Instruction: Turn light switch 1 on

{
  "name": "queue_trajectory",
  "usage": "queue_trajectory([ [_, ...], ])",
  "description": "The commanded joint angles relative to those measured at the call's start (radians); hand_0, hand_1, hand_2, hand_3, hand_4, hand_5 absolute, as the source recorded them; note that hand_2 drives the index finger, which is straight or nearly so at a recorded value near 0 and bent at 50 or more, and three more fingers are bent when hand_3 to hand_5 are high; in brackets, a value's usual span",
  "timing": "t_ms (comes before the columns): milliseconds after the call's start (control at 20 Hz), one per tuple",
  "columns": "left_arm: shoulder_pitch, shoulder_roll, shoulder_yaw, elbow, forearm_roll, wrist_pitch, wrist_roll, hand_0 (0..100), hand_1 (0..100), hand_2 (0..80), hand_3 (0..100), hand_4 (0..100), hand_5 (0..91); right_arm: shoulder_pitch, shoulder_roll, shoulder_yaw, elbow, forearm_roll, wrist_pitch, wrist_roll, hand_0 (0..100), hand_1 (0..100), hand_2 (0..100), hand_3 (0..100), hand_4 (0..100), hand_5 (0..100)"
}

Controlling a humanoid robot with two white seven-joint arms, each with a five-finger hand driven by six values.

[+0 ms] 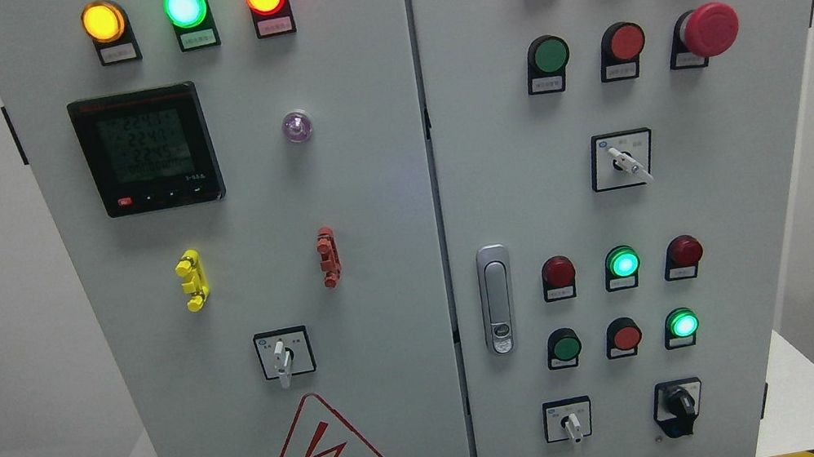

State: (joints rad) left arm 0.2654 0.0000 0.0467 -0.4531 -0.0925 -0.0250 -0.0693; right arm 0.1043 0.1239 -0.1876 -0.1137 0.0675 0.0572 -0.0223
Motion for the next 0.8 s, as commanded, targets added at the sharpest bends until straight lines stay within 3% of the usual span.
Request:
queue_trajectory([
  [0, 0.061, 0.015, 0.071, -0.433, -0.007, -0.004, 0.0, 22, 0, 0.0, 0, 0, 0.0, 0.0, -0.001, -0.001, 0.0, 0.0, 0.0, -0.001, 0, 0, 0, 0, 0, 0],
  [200, 0.064, 0.02, 0.071, -0.588, -0.007, -0.012, 0.0, 22, 0, 0.0, 0, 4, 0.0, 0.0, 0.0, -0.001, 0.0, 0.0, 0.0, 0.001, 0, 0, 0, 0, 0, 0],
  [501, 0.098, 0.015, 0.081, -0.875, -0.007, -0.046, 0.0, 23, 0, 0.0, 11, 19, 0.0, 0.0, 0.0, 0.0, 0.0, 0.0, 0.0, 0.001, 0, 0, 0, 0, 0, 0],
  [652, 0.098, 0.017, 0.102, -0.99, -0.006, -0.065, -0.009, 24, 0, 0.0, 22, 31, 0.0, 0.0, 0.0, -0.001, 0.0, 0.0, 0.0, -0.001, 0, 0, 0, 0, 0, 0],
  [752, 0.098, 0.017, 0.116, -1.08, -0.006, -0.085, -0.02, 24, 0, 5.9, 30, 39, 1.9, 0.0, 0.0, -0.001, 0.0, 0.0, 0.0, -0.001, 0, 0, 0, 0, 0, 0],
])
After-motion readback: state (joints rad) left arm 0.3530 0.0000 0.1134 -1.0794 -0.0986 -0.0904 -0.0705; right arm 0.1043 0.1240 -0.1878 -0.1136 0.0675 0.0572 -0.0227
